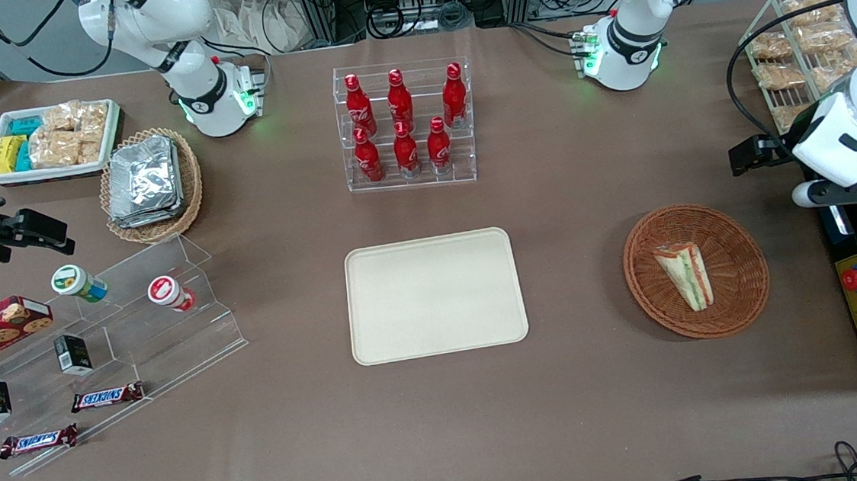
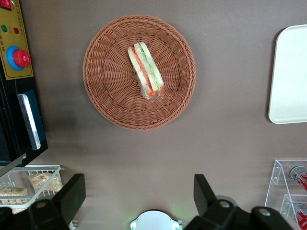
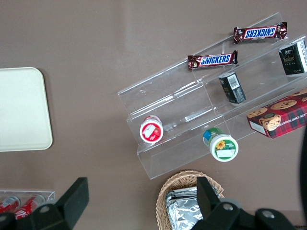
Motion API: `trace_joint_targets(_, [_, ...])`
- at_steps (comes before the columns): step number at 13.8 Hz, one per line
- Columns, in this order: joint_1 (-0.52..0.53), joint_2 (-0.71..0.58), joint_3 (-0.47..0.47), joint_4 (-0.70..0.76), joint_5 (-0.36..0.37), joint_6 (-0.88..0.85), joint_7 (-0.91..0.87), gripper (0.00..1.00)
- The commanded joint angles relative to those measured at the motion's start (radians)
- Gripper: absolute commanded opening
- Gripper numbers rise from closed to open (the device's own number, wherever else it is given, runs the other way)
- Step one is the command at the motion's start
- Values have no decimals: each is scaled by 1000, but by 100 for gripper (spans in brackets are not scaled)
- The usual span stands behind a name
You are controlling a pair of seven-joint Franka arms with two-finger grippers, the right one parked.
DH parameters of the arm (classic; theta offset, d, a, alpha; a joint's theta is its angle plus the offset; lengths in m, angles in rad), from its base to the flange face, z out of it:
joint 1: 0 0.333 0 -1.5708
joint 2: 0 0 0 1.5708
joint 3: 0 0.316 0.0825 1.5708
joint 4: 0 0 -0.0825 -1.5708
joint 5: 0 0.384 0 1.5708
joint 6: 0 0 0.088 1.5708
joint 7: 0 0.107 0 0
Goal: Place sandwich from basket to tray
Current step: 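Move the left gripper toward the wicker basket holding the sandwich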
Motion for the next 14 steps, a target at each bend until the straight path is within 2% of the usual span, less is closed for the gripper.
trace_joint_targets(1, [-8, -17, 7, -16, -6, 13, -6, 100])
trace_joint_targets(10, [-5, 0, 10, -12, 4, 19, -14, 99])
trace_joint_targets(14, [1, 72, 10, -12, 11, 62, -147, 98])
